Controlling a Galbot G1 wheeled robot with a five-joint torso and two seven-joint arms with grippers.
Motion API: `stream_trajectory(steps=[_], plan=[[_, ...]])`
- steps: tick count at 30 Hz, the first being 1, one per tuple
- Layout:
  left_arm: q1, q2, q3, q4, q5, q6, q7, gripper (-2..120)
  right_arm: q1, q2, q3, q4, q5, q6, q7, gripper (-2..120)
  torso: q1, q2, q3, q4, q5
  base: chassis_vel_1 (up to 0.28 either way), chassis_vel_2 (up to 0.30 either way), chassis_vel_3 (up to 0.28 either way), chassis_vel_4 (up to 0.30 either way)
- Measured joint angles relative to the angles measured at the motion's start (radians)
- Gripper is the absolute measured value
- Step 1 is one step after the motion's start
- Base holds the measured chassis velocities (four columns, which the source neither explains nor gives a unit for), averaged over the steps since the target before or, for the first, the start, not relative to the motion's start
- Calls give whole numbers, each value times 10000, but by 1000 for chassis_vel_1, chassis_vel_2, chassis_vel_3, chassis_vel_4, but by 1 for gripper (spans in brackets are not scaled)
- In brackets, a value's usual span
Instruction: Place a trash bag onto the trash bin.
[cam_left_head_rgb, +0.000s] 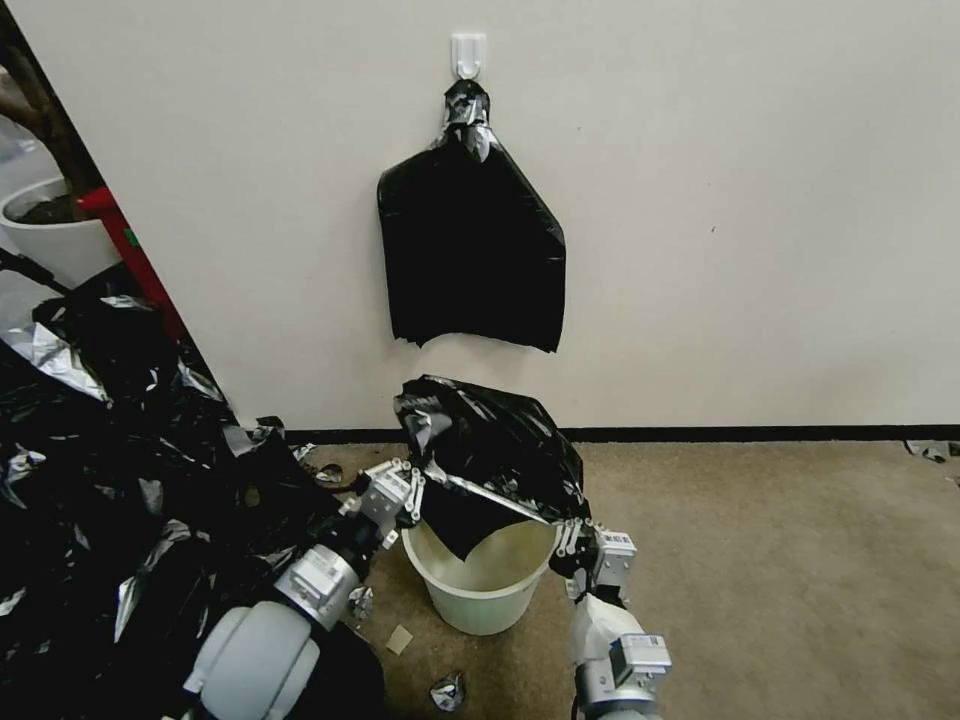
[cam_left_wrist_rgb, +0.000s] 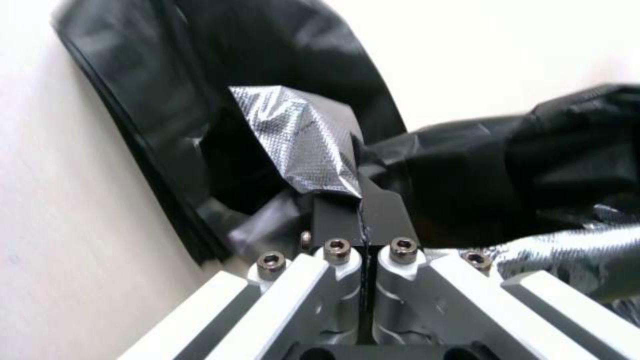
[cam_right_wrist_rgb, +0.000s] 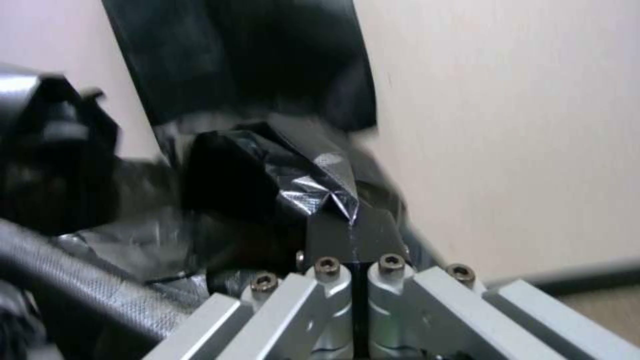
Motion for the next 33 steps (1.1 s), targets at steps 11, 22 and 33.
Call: stream_trajectory(steps=[11,22,33], plan=[[-369,883,-789,-1196,-851,791,859,0,-23,-304,12,1439,71,-929,-561,0,0,-1,0,2,-23,0,0,0,0],[-945,1164,-820,-821,-872,955,1516,0,-159,-282,-249,1481,502,-1653,149,0,0,0,0,1,-26,0,0,0,0],[-197,-455,255,1051,305,-66,684,0,195,-221,119,10,-121,-1261,354,0,0,0,0,2,-28,0,0,0,0]])
